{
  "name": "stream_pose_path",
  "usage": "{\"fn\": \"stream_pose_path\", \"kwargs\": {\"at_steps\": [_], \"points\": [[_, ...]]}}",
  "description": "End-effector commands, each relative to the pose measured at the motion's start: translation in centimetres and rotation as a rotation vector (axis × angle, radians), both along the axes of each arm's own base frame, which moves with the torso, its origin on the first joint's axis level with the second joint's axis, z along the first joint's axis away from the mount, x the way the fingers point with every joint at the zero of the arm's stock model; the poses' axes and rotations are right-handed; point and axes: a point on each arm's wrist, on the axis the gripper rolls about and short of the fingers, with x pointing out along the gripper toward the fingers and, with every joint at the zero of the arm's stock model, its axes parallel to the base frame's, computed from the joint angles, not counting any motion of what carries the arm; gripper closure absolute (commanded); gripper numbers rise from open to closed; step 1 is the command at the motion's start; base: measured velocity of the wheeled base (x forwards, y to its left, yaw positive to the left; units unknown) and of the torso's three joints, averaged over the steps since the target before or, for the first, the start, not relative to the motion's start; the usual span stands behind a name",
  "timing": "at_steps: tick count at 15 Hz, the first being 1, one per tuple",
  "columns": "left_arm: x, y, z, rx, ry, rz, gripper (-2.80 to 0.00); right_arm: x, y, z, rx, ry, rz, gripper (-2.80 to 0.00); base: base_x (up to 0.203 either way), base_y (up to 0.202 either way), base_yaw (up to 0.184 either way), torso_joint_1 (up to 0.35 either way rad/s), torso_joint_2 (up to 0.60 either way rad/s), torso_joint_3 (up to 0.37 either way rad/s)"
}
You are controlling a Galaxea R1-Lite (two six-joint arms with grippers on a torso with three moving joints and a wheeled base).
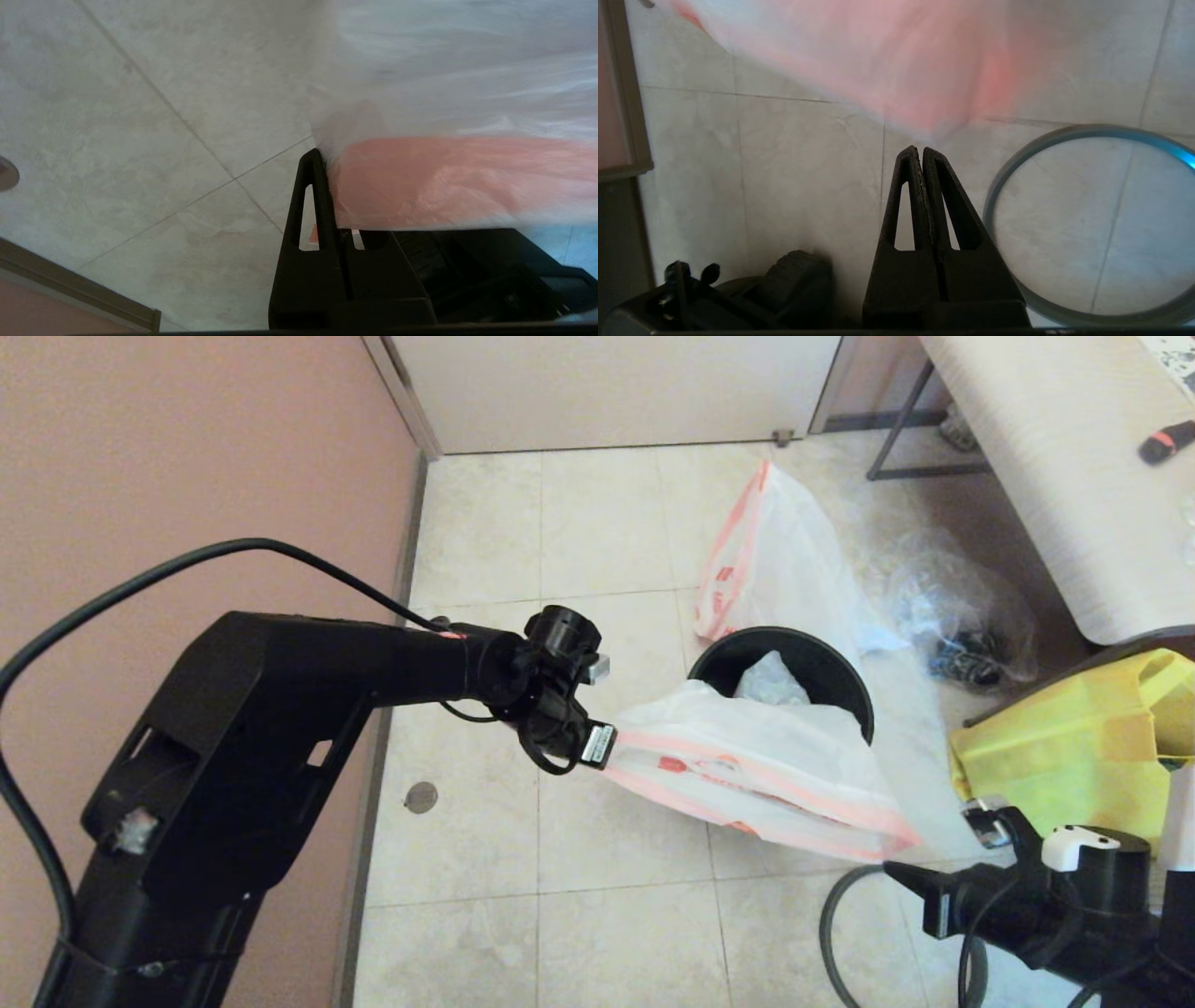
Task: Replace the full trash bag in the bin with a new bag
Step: Put the new garbage bag on the trash can
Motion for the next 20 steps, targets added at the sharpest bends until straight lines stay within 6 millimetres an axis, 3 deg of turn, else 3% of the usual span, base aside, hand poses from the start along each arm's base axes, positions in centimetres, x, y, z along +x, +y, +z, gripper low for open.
{"fn": "stream_pose_path", "kwargs": {"at_steps": [1, 6, 9, 14, 20], "points": [[0.1, 0.4, 0.0, 0.008, 0.01, 0.008, 0.0, -0.3, -0.1, 0.0, 0.013, 0.001, 0.036, 0.0, 0.0, 0.0, 0.0, 0.0, 0.0, 0.0], [-0.4, -0.6, 0.0, -0.024, 0.021, -0.021, 0.0, -0.3, 1.0, 0.1, 0.011, -0.01, 0.093, 0.0, 0.0, 0.0, 0.0, 0.0, 0.0, 0.0], [-0.6, -1.1, -0.2, -0.024, 0.025, -0.03, 0.0, 0.3, 2.6, 0.2, 0.005, -0.016, 0.05, 0.0, 0.0, 0.0, 0.0, 0.0, 0.0, 0.0], [-0.6, -1.2, -0.2, -0.027, 0.027, -0.037, 0.0, 3.8, 4.6, 0.6, -0.001, -0.122, -0.032, 0.0, 0.0, 0.0, 0.0, 0.0, 0.0, 0.0], [-0.3, -1.1, -1.0, -0.016, 0.039, -0.034, 0.0, 8.7, 5.1, 5.8, 0.008, -0.322, -0.139, 0.0, 0.0, 0.0, 0.0, 0.0, 0.0, 0.0]]}}
